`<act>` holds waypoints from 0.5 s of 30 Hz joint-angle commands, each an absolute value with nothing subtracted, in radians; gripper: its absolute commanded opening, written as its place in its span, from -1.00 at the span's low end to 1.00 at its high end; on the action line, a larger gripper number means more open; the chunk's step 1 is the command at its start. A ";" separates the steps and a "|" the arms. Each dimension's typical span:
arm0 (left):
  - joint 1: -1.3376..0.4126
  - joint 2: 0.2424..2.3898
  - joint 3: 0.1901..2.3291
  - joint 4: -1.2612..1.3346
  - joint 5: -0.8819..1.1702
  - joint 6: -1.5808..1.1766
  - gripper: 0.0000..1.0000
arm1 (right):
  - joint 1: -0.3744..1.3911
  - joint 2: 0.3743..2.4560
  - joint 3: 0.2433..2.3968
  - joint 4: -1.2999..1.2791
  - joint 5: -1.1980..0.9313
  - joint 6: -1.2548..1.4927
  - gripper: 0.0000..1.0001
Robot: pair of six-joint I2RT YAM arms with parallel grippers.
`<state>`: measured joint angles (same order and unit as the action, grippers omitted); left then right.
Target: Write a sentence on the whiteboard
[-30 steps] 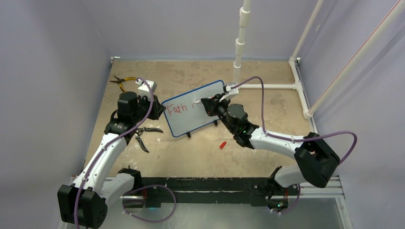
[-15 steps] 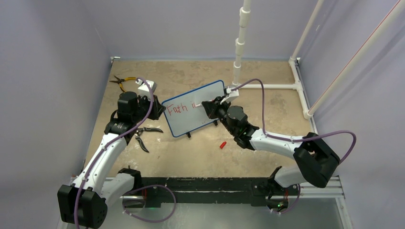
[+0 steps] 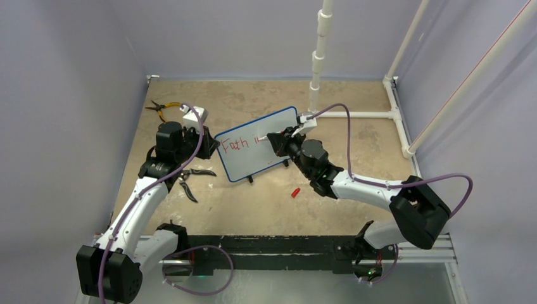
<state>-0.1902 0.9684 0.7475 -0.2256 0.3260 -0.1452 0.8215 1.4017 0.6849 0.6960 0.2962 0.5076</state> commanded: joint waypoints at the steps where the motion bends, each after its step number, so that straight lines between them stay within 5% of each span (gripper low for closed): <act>1: -0.190 0.966 0.742 -0.219 0.334 -0.129 -1.00 | 0.813 1.406 0.742 0.726 0.319 0.487 -1.00; 15: -0.189 0.966 0.742 -0.219 0.334 -0.130 -1.00 | 0.811 1.393 0.738 0.709 0.384 0.491 -1.00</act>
